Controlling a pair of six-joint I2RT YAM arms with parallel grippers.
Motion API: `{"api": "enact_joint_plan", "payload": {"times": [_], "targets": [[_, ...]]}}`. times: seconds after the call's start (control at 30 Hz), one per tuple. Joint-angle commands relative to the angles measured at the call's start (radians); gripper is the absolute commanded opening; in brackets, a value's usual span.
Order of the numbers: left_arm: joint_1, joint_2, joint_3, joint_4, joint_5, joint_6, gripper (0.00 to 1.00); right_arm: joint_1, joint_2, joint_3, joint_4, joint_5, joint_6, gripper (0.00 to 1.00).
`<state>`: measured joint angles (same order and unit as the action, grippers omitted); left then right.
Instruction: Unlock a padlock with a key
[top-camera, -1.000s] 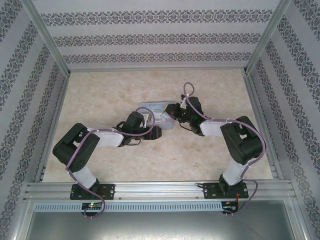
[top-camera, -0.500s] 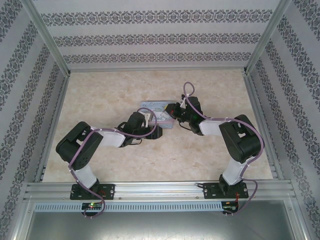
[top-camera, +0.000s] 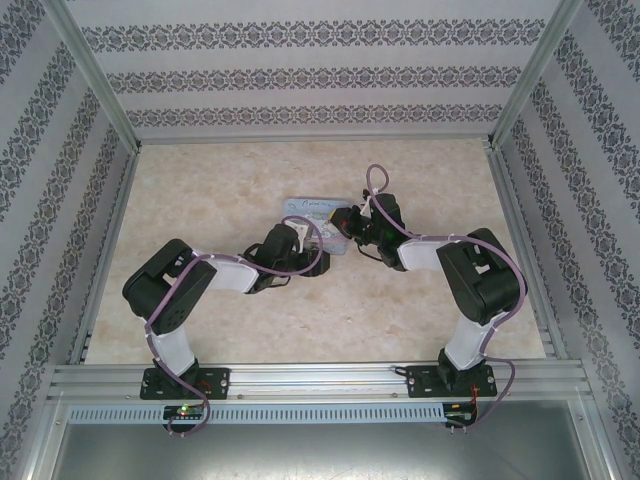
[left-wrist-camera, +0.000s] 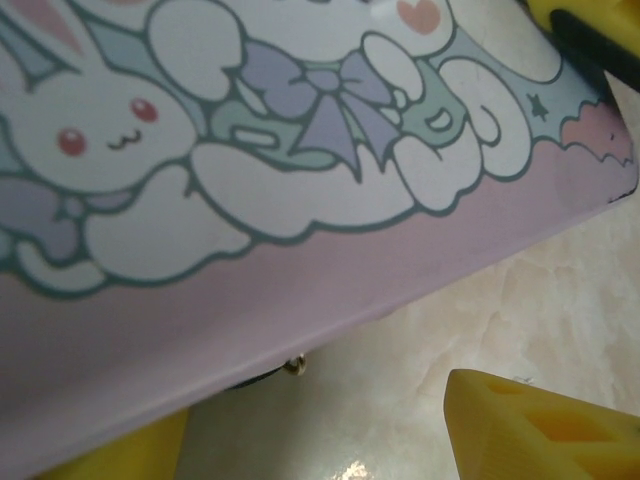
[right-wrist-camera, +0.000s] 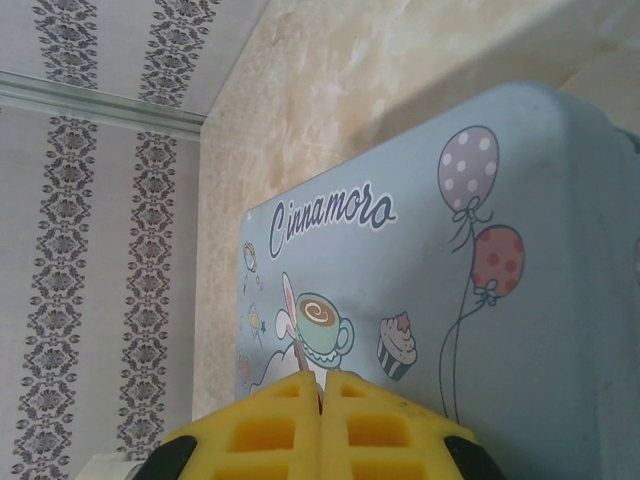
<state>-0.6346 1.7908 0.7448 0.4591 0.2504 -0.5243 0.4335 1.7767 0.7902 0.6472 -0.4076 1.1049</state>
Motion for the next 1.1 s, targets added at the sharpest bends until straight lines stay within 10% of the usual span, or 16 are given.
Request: {"api": "enact_joint_plan", "payload": {"times": [0.0,0.3,1.07], "targets": [[-0.005,0.040,-0.005,-0.011,-0.149,0.052,0.68,-0.015,0.014,0.005,0.048,0.013,0.012,0.00],[-0.008,0.029,-0.005,-0.025,-0.247,0.076,0.68,-0.021,0.027,0.006,0.060,0.008,0.018,0.00],[0.006,0.059,0.027,0.169,0.049,-0.180,0.66,-0.027,0.059,0.007,0.079,0.003,0.029,0.00]]}}
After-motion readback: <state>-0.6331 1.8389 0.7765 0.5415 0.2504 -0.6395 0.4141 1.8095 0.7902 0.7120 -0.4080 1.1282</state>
